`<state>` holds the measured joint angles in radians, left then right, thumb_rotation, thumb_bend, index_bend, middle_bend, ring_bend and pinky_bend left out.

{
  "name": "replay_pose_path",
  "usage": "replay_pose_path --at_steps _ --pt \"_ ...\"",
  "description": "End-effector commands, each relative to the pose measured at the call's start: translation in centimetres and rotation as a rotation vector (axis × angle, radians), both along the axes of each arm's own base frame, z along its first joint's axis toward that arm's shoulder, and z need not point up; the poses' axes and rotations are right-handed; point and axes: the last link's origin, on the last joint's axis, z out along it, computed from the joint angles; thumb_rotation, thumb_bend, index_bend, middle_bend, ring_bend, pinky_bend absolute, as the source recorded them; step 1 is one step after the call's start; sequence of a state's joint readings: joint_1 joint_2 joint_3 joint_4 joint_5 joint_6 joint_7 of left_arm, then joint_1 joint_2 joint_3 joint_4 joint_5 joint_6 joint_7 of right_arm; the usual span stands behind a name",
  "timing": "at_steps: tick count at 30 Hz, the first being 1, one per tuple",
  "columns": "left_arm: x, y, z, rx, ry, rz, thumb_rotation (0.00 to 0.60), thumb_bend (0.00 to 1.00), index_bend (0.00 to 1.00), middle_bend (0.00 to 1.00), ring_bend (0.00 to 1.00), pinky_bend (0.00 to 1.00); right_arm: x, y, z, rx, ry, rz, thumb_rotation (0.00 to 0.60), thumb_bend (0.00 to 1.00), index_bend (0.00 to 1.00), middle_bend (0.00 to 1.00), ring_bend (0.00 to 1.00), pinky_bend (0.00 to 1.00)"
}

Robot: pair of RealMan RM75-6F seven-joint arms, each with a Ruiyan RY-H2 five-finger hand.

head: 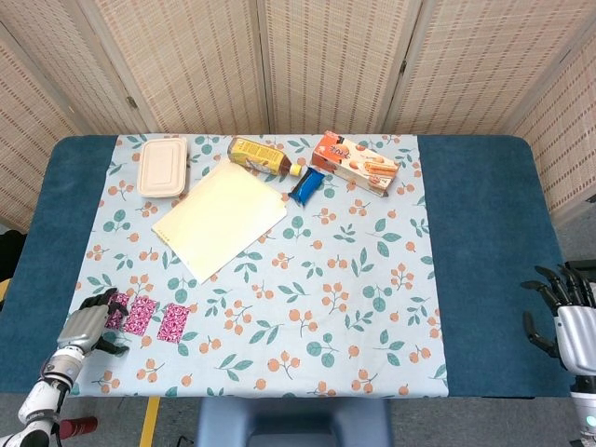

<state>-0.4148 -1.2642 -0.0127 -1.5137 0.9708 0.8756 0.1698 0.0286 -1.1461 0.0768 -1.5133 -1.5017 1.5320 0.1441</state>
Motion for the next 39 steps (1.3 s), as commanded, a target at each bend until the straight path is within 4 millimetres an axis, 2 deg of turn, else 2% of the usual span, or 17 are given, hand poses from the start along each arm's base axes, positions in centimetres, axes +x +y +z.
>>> replay_pose_path --at_steps 1,11,17,26,39 --pt "0.0 -0.1 0.1 0.002 0.0 0.0 0.6 0.1 0.34 0.0 0.0 0.0 0.0 0.0 0.0 0.0 0.0 0.001 0.6 0.5 0.3 0.18 0.01 0.0" --pt "1.8 -0.1 0.1 0.025 -0.024 -0.09 0.6 0.1 0.32 0.0 0.0 0.0 -0.1 0.3 0.2 -0.006 -0.001 -0.002 0.6 0.5 0.3 0.18 0.01 0.0" --pt "3.8 0.4 -1.0 -0.03 -0.012 -0.185 0.6 0.1 0.3 0.0 0.0 0.0 -0.3 0.3 0.3 -0.008 -0.001 -0.006 0.6 0.5 0.3 0.18 0.01 0.0" --pt "5.9 1.2 -2.9 -0.111 0.033 -0.232 0.6 0.11 0.23 0.0 0.0 0.0 -0.7 0.4 0.4 -0.009 -0.005 -0.012 0.6 0.5 0.3 0.17 0.01 0.0" --pt "7.5 1.4 -4.5 -0.131 0.066 -0.267 0.6 0.11 0.22 0.0 0.0 0.0 -1.0 0.4 0.4 -0.009 -0.012 -0.018 0.6 0.5 0.3 0.18 0.01 0.0"
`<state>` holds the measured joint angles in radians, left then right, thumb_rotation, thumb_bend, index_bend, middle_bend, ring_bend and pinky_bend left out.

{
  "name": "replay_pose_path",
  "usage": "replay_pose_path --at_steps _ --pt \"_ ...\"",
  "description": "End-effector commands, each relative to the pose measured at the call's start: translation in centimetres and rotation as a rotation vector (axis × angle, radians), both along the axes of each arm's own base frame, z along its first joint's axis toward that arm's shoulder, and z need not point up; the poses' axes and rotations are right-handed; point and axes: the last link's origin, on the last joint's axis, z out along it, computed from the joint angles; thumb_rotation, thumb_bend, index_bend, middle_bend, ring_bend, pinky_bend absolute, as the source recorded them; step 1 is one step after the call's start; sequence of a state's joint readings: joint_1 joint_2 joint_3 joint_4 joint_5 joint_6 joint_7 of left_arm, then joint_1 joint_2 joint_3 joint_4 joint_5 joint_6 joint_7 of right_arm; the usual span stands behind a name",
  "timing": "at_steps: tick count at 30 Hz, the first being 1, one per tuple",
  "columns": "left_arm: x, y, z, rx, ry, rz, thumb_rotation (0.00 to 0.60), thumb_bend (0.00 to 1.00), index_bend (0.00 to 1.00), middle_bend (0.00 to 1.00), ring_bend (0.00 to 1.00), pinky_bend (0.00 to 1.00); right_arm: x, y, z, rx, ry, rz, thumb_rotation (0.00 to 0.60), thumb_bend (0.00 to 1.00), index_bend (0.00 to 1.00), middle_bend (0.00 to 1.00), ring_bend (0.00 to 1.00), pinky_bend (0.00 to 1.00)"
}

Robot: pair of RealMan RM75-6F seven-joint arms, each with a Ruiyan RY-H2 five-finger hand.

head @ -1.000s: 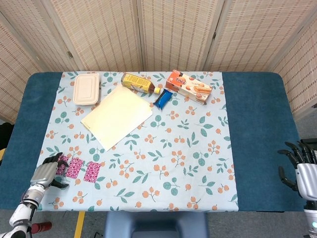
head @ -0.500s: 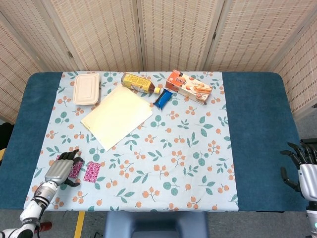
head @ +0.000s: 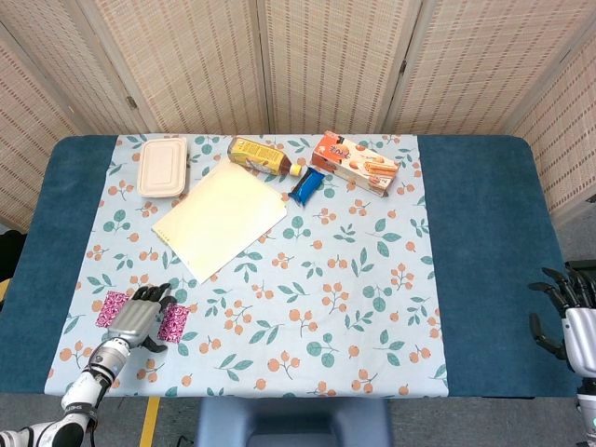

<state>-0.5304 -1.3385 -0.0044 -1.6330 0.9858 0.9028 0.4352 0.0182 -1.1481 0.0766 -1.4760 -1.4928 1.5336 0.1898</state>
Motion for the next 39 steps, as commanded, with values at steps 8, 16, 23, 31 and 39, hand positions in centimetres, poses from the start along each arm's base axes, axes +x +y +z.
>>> replay_pose_path --at_steps 8,16,23,31,39 --pt "0.04 0.1 -0.34 0.016 0.013 -0.005 0.6 0.11 0.24 0.0 0.0 0.0 -0.1 -0.01 -0.02 0.002 -0.002 -0.001 0.6 0.5 0.3 0.18 0.01 0.0" --pt "-0.2 0.15 -0.56 0.031 0.009 -0.007 0.6 0.11 0.26 0.0 0.0 0.0 -0.05 0.0 -0.04 0.002 -0.001 -0.001 0.6 0.5 0.3 0.18 0.0 0.0" --pt "-0.19 0.37 -0.8 0.041 0.001 -0.012 0.6 0.11 0.29 0.0 0.0 0.0 -0.16 0.07 -0.05 0.001 -0.002 -0.008 0.6 0.5 0.3 0.18 0.0 0.0" --pt "0.03 0.3 -0.87 0.052 -0.01 -0.026 0.6 0.11 0.34 0.0 0.0 0.0 -0.25 0.05 -0.08 0.003 -0.003 -0.009 0.6 0.5 0.3 0.18 0.0 0.0" --pt "0.48 0.15 -0.28 0.073 -0.021 -0.049 0.6 0.11 0.36 0.0 0.0 0.0 -0.28 0.1 -0.04 0.001 -0.004 -0.008 0.6 0.5 0.3 0.17 0.0 0.0"
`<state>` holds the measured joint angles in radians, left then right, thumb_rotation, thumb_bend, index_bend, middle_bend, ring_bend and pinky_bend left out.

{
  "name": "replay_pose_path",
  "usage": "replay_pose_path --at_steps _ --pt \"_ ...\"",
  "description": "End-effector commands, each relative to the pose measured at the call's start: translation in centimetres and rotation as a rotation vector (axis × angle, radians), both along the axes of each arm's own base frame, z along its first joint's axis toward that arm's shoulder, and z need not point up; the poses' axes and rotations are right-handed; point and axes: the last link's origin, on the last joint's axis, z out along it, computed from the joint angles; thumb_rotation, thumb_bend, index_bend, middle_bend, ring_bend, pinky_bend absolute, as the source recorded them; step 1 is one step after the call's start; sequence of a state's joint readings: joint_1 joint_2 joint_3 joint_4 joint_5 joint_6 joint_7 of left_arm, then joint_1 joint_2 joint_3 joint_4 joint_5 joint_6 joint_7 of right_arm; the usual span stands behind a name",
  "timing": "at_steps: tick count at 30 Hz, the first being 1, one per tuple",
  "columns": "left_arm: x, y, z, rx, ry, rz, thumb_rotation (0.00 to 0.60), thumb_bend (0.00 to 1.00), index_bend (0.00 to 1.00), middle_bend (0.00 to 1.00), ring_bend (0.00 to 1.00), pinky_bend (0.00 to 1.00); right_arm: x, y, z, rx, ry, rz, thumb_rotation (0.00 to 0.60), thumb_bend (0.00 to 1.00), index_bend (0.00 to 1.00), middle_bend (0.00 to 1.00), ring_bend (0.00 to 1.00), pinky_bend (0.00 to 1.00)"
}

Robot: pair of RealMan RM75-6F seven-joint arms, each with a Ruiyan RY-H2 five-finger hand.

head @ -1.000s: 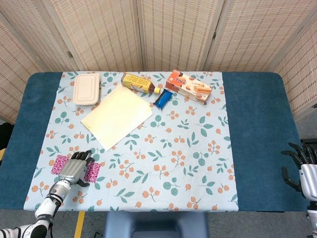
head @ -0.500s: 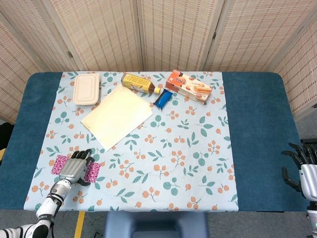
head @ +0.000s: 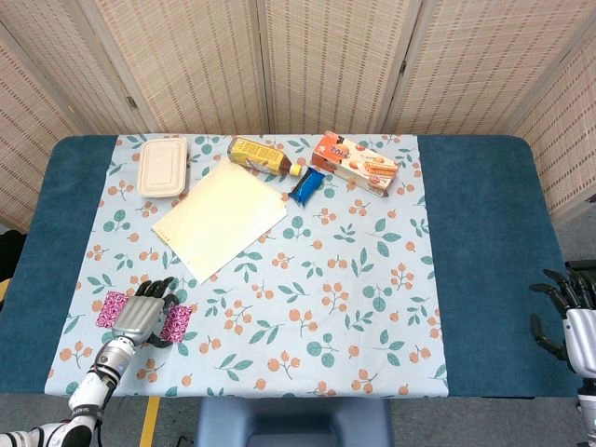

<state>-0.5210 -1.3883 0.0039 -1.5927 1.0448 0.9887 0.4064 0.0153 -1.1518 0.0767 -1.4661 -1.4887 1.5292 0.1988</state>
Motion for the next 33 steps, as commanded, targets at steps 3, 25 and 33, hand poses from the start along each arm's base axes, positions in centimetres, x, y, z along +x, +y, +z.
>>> replay_pose_path --at_steps 3,25,33 --pt "0.2 -0.1 0.9 0.022 0.003 -0.017 0.6 0.11 0.35 0.0 0.0 0.0 0.0 0.0 0.0 0.001 0.0 0.002 0.6 0.5 0.3 0.17 0.0 0.0" --pt "-7.4 1.0 8.4 0.13 0.106 0.023 0.6 0.11 0.33 0.0 0.0 0.0 1.2 -0.1 0.2 -0.001 0.004 0.04 0.6 0.5 0.3 0.17 0.0 0.0" --pt "-9.5 1.5 8.9 0.083 0.15 -0.013 0.6 0.1 0.32 0.0 0.0 0.0 1.7 0.2 0.2 -0.007 0.001 0.05 0.6 0.5 0.3 0.17 0.0 0.0"
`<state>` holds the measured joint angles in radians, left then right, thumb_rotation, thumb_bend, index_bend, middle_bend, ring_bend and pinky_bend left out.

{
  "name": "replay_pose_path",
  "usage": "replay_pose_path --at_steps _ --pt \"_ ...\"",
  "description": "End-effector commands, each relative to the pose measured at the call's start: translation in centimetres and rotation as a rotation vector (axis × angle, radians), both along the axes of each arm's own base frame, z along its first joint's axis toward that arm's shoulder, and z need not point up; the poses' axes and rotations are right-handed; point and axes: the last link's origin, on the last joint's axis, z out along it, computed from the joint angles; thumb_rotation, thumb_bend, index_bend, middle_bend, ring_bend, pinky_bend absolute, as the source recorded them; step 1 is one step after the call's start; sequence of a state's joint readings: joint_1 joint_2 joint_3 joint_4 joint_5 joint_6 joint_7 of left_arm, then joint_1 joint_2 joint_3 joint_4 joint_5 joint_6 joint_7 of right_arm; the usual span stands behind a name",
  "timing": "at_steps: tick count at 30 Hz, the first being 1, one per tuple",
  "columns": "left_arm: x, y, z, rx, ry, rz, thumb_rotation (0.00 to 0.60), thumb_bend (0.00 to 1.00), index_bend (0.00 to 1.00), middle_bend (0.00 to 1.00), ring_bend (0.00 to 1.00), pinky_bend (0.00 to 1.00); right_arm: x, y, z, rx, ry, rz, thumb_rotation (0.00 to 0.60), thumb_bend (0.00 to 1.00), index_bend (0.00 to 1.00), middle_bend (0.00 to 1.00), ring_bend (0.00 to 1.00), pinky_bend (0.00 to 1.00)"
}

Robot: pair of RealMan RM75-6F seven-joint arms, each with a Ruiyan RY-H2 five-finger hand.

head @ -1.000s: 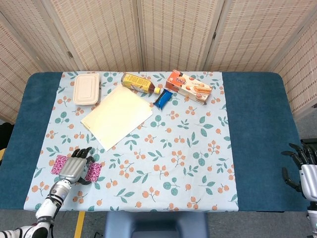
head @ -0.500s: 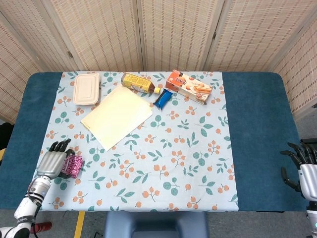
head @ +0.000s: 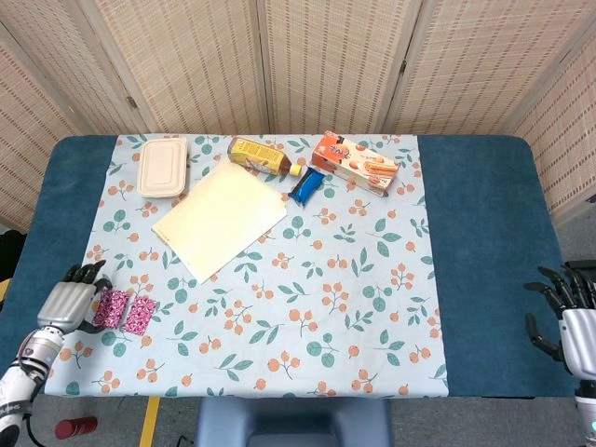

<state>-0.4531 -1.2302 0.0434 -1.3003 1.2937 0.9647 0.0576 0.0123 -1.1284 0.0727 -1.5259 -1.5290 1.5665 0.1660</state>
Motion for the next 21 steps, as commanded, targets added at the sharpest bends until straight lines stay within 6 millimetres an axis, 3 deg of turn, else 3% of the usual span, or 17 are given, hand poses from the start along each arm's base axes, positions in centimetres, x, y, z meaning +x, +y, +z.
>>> replay_pose_path --at_steps 1,21 --pt "-0.7 0.0 -0.2 -0.027 0.013 -0.009 0.6 0.1 0.32 0.0 0.0 0.0 0.1 0.1 0.0 0.0 -0.001 0.001 0.6 0.5 0.3 0.17 0.0 0.0" --pt "-2.2 0.9 -1.3 -0.067 0.035 -0.004 0.6 0.1 0.3 0.0 0.0 0.0 0.2 0.5 -0.1 -0.006 -0.007 -0.001 0.6 0.5 0.3 0.17 0.0 0.0"
